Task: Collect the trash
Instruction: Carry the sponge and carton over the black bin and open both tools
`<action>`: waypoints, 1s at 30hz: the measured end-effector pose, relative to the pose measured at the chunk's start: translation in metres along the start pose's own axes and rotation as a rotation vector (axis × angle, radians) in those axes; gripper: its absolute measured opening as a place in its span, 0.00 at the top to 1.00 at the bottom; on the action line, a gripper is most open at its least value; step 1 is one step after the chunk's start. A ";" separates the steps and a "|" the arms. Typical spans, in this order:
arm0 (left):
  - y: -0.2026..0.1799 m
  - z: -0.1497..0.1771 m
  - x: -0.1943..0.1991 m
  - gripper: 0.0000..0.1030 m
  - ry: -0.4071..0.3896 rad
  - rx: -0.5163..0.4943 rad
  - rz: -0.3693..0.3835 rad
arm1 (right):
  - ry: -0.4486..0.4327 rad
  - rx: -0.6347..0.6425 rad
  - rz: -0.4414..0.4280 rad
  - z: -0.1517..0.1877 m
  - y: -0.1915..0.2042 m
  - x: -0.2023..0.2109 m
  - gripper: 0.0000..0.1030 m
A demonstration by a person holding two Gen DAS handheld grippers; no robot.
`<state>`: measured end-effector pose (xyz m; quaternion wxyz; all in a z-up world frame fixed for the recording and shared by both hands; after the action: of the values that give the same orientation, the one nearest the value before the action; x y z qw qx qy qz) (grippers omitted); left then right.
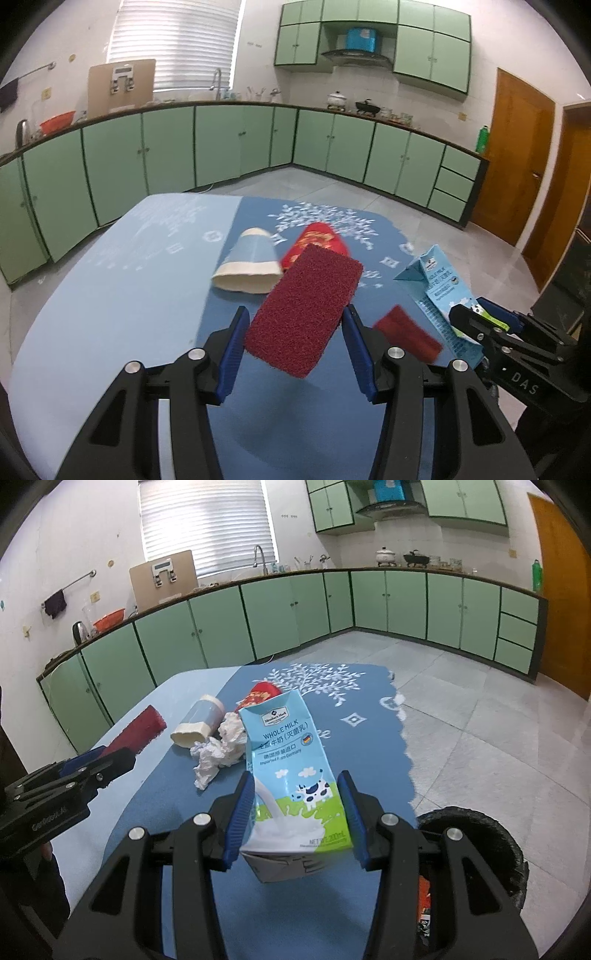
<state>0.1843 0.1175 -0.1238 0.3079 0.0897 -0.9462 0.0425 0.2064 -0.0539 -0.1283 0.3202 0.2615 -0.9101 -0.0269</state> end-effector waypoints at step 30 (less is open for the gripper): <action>-0.220 0.006 0.006 0.51 -0.016 -0.200 0.305 | -0.128 -0.114 0.284 0.012 -0.165 0.126 0.56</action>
<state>0.2194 -0.1001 -0.1200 0.2980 -0.0854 -0.9507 -0.0063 0.1918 -0.2599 -0.1019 0.2766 0.1095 -0.9534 -0.0498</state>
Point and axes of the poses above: each gripper's, at about its wrist camera, not at the fingertips, and x roughly against the way its jaws point, y to its left, z to its underside, the point moved 9 cm from there along -x, roughly the way its jaws point, and after that the axes turned 8 degrees about -z, right-handed, at the moved point
